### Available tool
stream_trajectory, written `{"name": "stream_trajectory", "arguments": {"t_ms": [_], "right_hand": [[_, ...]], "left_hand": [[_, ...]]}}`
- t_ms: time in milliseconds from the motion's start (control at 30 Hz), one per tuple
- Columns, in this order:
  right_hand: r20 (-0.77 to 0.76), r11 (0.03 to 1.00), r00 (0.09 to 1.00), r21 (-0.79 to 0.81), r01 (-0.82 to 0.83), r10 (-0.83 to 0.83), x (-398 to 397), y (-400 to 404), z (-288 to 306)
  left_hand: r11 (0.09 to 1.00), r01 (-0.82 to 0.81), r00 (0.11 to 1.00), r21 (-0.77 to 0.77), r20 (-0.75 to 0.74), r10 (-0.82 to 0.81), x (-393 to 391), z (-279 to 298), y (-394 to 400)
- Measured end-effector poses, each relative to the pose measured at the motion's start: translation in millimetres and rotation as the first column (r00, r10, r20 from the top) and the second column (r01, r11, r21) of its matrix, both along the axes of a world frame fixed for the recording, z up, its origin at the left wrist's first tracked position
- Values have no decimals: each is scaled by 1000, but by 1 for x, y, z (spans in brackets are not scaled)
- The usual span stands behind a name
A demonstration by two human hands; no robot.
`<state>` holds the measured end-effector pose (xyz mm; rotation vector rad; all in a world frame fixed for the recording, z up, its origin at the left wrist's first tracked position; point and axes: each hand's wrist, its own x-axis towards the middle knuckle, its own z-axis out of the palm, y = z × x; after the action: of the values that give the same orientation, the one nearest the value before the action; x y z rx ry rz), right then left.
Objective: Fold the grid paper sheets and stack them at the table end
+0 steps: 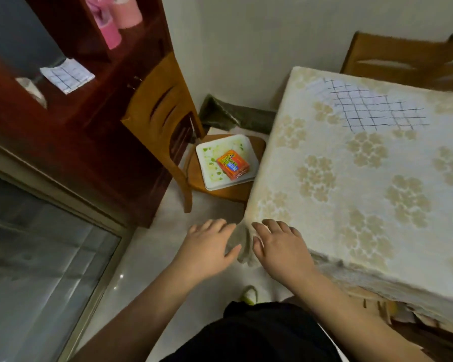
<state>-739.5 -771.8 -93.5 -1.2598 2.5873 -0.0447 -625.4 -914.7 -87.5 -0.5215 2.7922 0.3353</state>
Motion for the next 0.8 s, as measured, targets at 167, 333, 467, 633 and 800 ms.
{"name": "stream_trajectory", "arguments": {"t_ms": [167, 333, 467, 633, 800], "right_hand": [[8, 998, 998, -21, 64, -64, -47, -14, 2], [-8, 983, 983, -21, 183, -184, -85, -28, 6], [-34, 957, 956, -17, 291, -291, -113, -42, 3], [-32, 894, 893, -38, 447, -448, -146, -58, 6], [-48, 815, 814, -47, 577, -579, -168, -67, 10]], "left_hand": [[996, 89, 996, -27, -5, -90, -57, 2, -24], [986, 163, 986, -24, -31, -164, -116, 3, -47], [966, 257, 966, -3, -36, -257, -167, 2, -71], [907, 421, 905, 14, -78, -419, -224, 10, -97], [848, 529, 848, 33, -70, -526, -271, 10, -112]]}}
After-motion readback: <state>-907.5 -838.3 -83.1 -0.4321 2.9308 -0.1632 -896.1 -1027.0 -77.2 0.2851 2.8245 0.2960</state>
